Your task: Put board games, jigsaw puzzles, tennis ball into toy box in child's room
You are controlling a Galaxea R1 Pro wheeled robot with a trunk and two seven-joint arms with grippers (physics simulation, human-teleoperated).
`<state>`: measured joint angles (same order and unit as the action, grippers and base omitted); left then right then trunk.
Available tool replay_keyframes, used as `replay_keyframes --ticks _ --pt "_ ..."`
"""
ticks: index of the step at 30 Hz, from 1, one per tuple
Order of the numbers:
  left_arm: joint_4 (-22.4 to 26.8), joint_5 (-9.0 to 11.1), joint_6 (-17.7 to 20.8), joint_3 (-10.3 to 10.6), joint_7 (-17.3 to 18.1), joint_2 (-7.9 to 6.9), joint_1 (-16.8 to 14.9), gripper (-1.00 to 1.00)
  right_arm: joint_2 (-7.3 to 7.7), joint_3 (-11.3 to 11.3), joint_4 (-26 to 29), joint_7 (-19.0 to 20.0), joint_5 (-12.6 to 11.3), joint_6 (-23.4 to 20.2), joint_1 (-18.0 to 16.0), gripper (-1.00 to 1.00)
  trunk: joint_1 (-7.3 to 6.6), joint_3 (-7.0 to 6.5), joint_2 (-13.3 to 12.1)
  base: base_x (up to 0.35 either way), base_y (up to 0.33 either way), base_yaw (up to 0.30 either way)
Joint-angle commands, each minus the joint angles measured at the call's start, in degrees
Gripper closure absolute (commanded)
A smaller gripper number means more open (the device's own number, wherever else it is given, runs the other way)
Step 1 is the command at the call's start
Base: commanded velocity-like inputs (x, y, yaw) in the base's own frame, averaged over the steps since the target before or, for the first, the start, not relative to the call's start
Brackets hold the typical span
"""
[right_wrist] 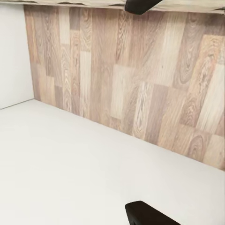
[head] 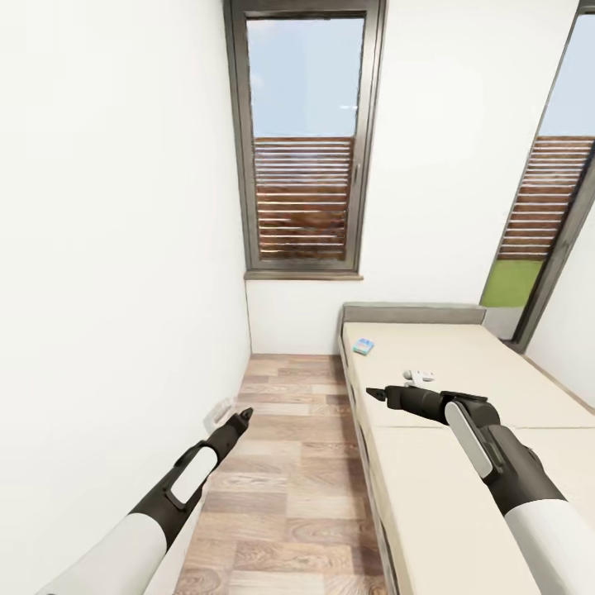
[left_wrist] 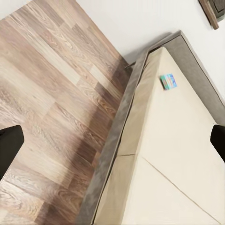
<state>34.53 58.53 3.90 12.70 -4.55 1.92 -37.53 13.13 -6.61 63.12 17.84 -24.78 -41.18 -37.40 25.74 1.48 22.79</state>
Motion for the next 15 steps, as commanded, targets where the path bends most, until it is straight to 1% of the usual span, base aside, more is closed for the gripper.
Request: replay_keyframes --ticks 1,11,15 --pt "0.1 0.5 0.1 0.2 -0.3 -0.02 -0.1 -1.0 0.05 -0.1 0.1 0.1 0.0 -0.2 0.0 -1.0 0.04 0.14 0.1 0.0 0.0 0.227" --pt "0.7 0.5 0.2 0.3 0.3 0.01 -0.2 -1.0 0.09 0.0 0.1 0.2 0.0 -0.2 0.0 -1.0 0.04 0.13 0.1 0.0 0.0 0.254" --pt "0.9 0.5 0.2 0.3 0.4 0.04 -0.1 -1.0 0.13 0.1 0.1 0.2 -0.1 -0.2 0.0 -1.0 0.04 0.13 0.1 0.0 0.0 0.122"
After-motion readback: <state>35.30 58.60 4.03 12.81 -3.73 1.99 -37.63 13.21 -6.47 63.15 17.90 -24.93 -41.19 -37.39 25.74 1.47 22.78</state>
